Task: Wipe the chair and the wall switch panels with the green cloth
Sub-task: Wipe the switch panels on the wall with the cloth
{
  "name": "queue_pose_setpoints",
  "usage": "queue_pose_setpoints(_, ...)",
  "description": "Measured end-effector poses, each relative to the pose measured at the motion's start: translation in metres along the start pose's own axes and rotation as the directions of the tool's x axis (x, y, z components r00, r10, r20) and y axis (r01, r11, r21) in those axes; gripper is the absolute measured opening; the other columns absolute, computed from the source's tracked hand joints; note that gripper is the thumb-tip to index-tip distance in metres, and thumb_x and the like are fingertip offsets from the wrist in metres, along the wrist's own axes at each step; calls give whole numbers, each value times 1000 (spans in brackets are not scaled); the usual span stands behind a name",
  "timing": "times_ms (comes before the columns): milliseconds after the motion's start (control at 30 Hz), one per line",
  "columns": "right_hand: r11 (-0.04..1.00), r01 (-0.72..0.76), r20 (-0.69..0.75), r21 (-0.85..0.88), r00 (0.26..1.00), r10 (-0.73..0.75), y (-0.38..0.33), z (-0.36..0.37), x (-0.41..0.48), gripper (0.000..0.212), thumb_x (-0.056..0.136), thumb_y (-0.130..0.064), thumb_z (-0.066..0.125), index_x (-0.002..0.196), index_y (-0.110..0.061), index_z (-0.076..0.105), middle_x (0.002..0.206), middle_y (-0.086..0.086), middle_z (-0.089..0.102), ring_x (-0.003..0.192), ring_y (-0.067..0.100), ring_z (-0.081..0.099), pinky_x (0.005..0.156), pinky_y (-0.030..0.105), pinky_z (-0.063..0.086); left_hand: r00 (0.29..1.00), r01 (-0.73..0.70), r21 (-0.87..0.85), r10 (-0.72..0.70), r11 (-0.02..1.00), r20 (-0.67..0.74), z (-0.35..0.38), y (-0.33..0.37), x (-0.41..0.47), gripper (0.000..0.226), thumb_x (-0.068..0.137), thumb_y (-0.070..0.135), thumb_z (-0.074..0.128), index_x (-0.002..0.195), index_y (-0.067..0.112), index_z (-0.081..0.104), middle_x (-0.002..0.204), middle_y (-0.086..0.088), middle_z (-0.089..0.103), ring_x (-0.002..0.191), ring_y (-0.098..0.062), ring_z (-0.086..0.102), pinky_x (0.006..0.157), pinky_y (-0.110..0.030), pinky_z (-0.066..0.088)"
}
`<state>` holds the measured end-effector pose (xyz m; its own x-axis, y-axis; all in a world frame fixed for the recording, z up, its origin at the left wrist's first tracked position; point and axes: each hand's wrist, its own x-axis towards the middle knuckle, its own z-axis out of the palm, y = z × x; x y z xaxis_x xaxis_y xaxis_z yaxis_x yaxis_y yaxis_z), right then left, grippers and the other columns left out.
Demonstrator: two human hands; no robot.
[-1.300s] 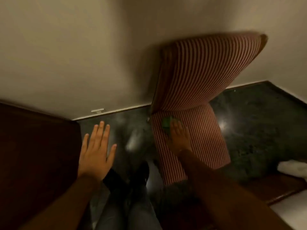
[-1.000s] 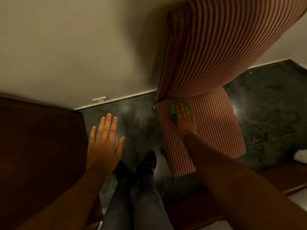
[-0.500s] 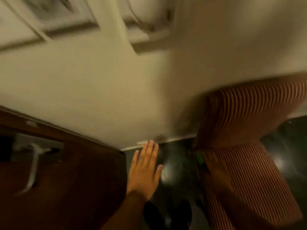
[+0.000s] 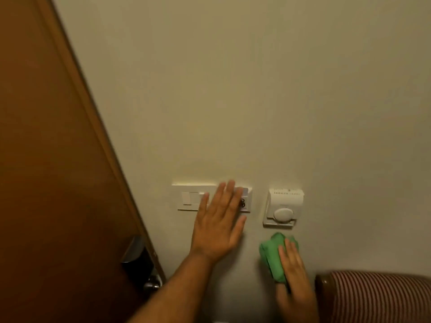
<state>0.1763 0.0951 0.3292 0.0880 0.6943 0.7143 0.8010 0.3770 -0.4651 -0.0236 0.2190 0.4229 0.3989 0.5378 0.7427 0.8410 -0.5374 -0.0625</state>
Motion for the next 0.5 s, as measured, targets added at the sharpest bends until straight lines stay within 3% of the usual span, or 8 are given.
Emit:
queue_pose_setpoints(67, 999, -27, -87, 32, 996, 30, -24, 2, 16, 56, 92, -4, 42, 146, 1, 56, 165, 12, 46, 157, 36, 39, 129, 45, 34, 994, 61, -31, -63, 998, -84, -19, -16, 32, 85, 112, 45, 44, 183, 23, 2, 189, 3, -16, 176, -15, -10, 142, -41, -7)
queue_pose_setpoints(167, 996, 42, -133, 74, 991, -32, -46, 9, 40, 64, 87, 2, 41, 148, -5, 57, 165, 7, 48, 157, 32, 41, 132, 39, 32, 964, 186, -21, -186, 982, -189, -41, -45, 78, 73, 114, 37, 40, 179, 19, 13, 186, 6, -23, 174, -11, -17, 141, -40, -12)
queue_pose_setpoints(267, 996, 75, -122, 51, 990, -68, -58, 25, 58, 67, 86, 3, 42, 151, -8, 57, 167, -2, 45, 155, 27, 45, 131, 37, 33, 950, 230, 6, -223, 973, -217, -51, -72, 111, 69, 117, 31, 37, 181, 19, 15, 190, -2, -10, 176, -18, -8, 140, -41, -11)
queue_pose_setpoints(333, 998, 57, -119, 25, 991, -54, -61, 38, 60, 70, 83, 3, 41, 149, -9, 59, 165, -3, 45, 153, 25, 46, 129, 39, 36, 952, 230, 25, -220, 973, -213, -48, -82, 122, 69, 119, 31, 34, 183, 18, 10, 191, -6, -6, 177, -24, -3, 141, -44, -9)
queue_pose_setpoints(500, 1000, 12, -139, -28, 990, -16, -47, 71, 64, 69, 85, 3, 41, 152, -13, 53, 162, -4, 46, 156, 20, 41, 127, 45, 39, 942, 209, -7, -203, 978, -266, -23, -91, 132, 82, 117, 31, 33, 176, 29, -23, 181, 6, -36, 170, -16, -29, 139, -42, -18)
